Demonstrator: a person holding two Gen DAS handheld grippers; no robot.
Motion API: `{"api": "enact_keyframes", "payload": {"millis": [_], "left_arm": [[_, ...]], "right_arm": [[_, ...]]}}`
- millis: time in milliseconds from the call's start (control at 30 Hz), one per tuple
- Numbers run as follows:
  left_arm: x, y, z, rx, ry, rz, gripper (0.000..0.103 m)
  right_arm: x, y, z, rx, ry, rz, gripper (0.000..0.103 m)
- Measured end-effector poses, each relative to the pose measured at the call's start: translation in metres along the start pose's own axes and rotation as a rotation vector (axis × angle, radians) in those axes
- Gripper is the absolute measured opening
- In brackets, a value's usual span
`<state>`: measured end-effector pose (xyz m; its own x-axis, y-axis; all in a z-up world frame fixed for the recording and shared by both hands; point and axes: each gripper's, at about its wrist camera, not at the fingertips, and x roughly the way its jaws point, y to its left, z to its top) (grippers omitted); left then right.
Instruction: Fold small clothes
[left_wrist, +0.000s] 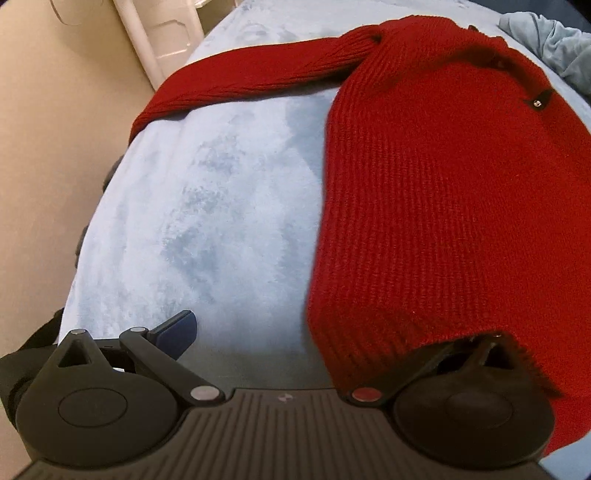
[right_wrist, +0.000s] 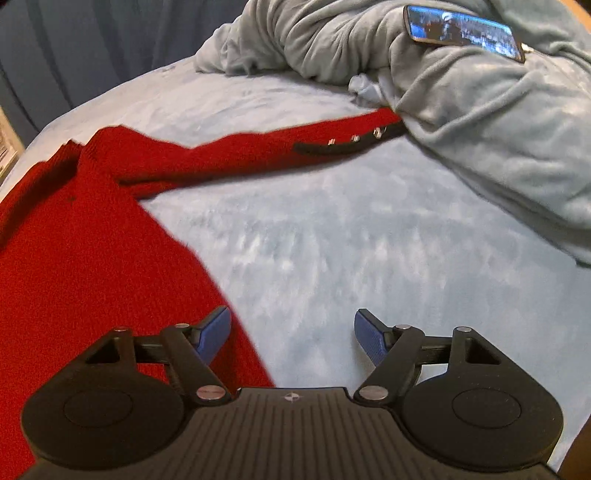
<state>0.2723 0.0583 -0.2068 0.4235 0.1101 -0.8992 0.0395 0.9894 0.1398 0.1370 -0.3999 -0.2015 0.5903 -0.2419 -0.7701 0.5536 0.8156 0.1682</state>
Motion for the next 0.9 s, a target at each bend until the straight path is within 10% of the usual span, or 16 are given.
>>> {"api": "enact_keyframes", "payload": {"millis": [500, 633, 900], "left_arm": [[-0.005, 0.015, 0.048, -0.042, -0.015, 0.020, 0.103], [0.000, 0.012, 0.050, -0.042, -0.009, 0.023, 0.103], [0.007, 0.019, 0.047, -0.063, 0.016, 0.016, 0.103]], "right_arm": [[-0.027, 0.047, -0.052, -0.187, 0.209, 0.233, 0.081], [-0.022, 0.064, -0.065, -0.308, 0.184, 0.157, 0.081], [0.004, 0.033, -0.025, -0.088, 0.035, -0.078, 0.082]]}}
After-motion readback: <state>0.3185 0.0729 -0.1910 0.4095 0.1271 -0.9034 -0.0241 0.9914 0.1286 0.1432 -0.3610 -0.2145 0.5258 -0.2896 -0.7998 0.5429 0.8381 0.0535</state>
